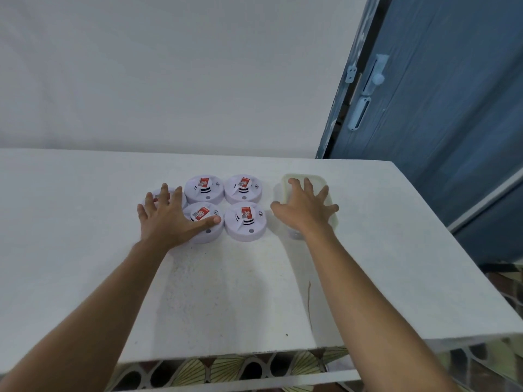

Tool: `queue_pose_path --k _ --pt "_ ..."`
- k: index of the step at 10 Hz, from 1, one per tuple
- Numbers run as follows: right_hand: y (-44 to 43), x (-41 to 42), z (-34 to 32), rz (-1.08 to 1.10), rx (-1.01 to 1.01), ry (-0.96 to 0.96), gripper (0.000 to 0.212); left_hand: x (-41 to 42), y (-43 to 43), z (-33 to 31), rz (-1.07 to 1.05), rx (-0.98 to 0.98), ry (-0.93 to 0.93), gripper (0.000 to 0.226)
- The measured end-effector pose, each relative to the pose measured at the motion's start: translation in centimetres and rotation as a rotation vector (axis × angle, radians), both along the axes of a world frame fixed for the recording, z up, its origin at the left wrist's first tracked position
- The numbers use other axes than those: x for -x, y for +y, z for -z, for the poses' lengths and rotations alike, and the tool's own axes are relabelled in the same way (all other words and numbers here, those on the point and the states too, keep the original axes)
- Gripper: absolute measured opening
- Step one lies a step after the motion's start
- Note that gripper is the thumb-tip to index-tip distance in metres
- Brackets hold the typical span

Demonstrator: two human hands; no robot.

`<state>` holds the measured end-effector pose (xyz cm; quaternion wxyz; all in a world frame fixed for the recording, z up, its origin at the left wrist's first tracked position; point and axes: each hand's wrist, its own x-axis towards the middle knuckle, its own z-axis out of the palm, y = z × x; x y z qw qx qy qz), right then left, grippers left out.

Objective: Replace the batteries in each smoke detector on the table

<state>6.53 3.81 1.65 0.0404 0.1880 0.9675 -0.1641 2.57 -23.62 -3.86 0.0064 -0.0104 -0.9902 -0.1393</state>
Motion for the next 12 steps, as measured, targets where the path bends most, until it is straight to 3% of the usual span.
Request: queue_pose_path --k 2,8,10,11,12 --pt "-1.0 0.4 0.2 0.006 -0.047 0.028 0.071 -0.3 0.4 -0.2 -0.012 -0.006 0.016 0.127" --pt "-1.6 0.9 0.2 -0.057 -0.051 0.009 0.075 -0.2 0.5 -0.7 -0.017 -0.039 -0.050 0.136" --pt "-1.0 1.0 -0.3 -0.089 0.051 -0.038 0.079 -0.8 0.9 -1.8 -0.020 -0.076 -0.058 0.115" --pt "-1.2 0.6 -0.8 -0.076 0.096 0.048 0.068 -1.2 1.6 -3.1 -0.006 -0.141 0.040 0.096" --pt "-1.5 0.7 -1.4 -0.079 0.240 0.274 0.055 -1.6 2.7 -5.0 0.055 -0.316 0.233 0.075"
